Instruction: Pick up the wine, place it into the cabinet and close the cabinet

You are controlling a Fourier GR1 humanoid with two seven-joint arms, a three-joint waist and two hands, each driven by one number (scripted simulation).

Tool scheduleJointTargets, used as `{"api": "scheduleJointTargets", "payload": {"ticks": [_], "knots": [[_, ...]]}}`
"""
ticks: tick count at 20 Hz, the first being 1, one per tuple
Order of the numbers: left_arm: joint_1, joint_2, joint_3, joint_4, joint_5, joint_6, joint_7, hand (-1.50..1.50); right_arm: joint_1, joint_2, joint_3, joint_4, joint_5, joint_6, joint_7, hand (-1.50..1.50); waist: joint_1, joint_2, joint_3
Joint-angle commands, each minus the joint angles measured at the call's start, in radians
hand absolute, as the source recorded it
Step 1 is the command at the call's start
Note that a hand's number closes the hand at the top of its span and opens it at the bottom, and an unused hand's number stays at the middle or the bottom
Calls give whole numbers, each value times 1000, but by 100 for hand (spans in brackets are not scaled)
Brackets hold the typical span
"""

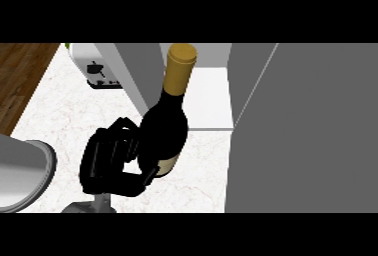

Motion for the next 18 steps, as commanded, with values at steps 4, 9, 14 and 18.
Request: {"api": "scheduleJointTargets", "payload": {"ticks": [4, 9, 14, 18], "knots": [[-177, -2, -60, 157, -45, 168, -87, 150, 14, -9, -5, -25, -7, 7, 14, -150, -5, 1, 0], [-315, -2, -64, 168, -96, 244, 54, 150, 27, 18, 56, -23, 59, -8, 4, -150, -3, 0, 0], [-307, -2, -137, 259, -127, 268, -33, 150, -42, 11, 34, 0, 67, -37, 25, -150, 0, 0, 0], [-438, -2, -193, 477, -21, 368, -146, 150, -11, 1, 22, -38, 30, -18, 40, -150, -10, 2, -1]]}}
